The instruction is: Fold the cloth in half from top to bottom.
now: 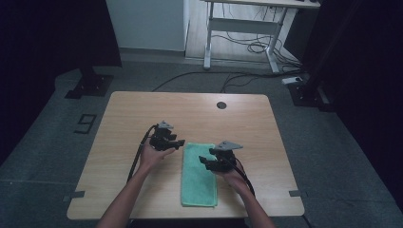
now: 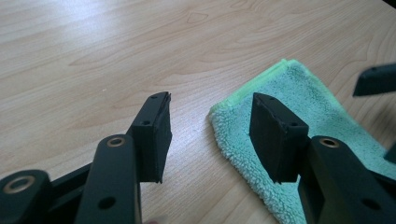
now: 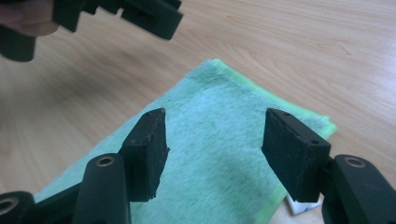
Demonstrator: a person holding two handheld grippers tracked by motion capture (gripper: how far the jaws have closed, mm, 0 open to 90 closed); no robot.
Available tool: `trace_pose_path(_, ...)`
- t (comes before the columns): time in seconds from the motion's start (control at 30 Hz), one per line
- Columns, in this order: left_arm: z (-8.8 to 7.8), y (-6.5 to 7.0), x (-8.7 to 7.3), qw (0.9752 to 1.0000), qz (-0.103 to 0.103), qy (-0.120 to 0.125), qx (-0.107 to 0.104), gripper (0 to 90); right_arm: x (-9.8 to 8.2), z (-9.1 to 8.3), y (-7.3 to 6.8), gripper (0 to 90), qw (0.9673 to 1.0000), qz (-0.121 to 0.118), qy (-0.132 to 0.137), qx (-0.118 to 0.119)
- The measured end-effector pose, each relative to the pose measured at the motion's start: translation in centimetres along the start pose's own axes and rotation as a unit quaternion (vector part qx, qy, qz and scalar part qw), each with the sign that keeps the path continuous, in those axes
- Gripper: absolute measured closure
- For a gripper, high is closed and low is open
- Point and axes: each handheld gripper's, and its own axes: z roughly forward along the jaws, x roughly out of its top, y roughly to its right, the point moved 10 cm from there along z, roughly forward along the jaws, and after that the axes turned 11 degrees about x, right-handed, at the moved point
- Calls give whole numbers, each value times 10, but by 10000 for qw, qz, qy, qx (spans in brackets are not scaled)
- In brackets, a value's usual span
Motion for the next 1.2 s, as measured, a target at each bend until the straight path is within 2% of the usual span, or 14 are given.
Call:
trace_pose_path(0.03,1,0,0,10000,-3,-1,-12,482,2,1,2,405,10000,6,43,2)
trace_pose_path(0.2,6,1,-2,10000,22,-23,15,482,4,7,18,403,9998,126,-84,-95)
trace_pose_path(0.27,9,2,-3,10000,22,-38,14,485,7,7,23,409,9998,143,-8,-108)
trace_pose_path(0.33,13,4,-4,10000,38,-68,5,487,6,8,28,405,9996,194,-96,-153)
trace_pose_path(0.53,23,10,-7,9999,34,-141,-32,494,10,3,42,406,9991,277,-63,-304)
trace_pose_path(0.67,33,10,-8,9998,16,-216,50,505,9,0,50,410,9987,359,-33,-372)
trace_pose_path(0.83,43,6,-11,9993,-8,-336,181,526,6,0,58,412,9980,443,-48,-443)
trace_pose_path(0.93,47,4,-13,9989,44,-386,250,529,5,2,63,419,9977,477,-31,-473)
trace_pose_path(1.07,47,6,-14,9990,49,-381,242,541,1,6,69,430,9973,526,-86,-501)
trace_pose_path(1.2,47,8,-14,9989,75,-404,234,544,-3,13,71,433,9972,475,-180,-557)
